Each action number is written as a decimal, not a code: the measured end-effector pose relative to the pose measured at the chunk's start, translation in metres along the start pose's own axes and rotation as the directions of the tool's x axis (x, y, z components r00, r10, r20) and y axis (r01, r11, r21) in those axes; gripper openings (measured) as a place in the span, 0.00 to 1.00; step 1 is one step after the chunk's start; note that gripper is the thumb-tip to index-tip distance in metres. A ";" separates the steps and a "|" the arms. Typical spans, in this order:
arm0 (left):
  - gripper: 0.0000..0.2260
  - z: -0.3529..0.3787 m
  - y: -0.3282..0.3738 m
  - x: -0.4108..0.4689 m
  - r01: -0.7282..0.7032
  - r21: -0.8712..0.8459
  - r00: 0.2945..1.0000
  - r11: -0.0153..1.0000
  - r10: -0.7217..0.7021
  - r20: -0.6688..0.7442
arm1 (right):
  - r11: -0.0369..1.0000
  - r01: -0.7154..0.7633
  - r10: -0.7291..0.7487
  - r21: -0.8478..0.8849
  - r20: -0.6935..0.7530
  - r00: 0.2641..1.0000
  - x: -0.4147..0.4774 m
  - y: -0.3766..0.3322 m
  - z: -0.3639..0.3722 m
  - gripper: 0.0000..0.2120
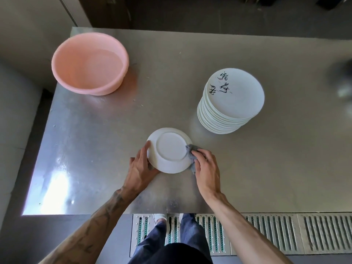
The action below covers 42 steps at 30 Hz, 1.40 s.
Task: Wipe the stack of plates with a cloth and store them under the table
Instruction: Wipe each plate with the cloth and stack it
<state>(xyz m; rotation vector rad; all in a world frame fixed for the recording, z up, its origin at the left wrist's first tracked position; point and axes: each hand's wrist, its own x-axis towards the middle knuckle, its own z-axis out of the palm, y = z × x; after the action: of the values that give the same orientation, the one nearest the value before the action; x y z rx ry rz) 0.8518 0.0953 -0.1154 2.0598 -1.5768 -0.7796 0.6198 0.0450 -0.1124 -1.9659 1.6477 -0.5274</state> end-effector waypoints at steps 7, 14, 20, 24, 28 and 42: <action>0.30 -0.016 0.002 0.002 -0.081 0.150 0.990 0.985 0.098 -0.105 | 1.000 0.009 -0.009 -0.014 0.005 1.000 0.007 0.001 -0.008 0.18; 0.18 -0.035 0.009 0.018 -0.242 0.341 0.930 0.908 0.317 -0.184 | 1.000 -0.017 0.016 -0.018 -0.038 0.999 0.009 0.003 -0.015 0.16; 0.15 -0.056 0.027 0.028 -0.269 0.360 0.921 0.893 0.348 -0.175 | 0.999 -0.036 0.036 0.003 -0.044 0.998 0.011 0.005 -0.023 0.15; 0.17 -0.059 0.038 0.032 -0.186 0.296 0.949 0.937 0.250 -0.195 | 1.000 -0.028 0.028 -0.008 -0.028 0.999 0.009 0.005 -0.023 0.17; 0.22 -0.066 0.046 0.037 -0.109 0.217 0.965 0.970 0.156 -0.211 | 0.999 -0.029 0.029 -0.019 -0.002 1.000 0.007 0.005 -0.020 0.17; 0.07 -0.068 0.038 0.060 -0.011 -0.230 1.000 0.973 0.016 0.022 | 0.997 -0.047 0.051 -0.054 0.082 0.995 0.007 0.002 -0.019 0.18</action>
<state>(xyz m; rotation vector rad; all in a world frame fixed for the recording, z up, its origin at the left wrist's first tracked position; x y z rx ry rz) 0.8806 0.0272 -0.0505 1.8783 -1.4366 -0.9374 0.6082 0.0355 -0.0985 -1.9516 1.6688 -0.3828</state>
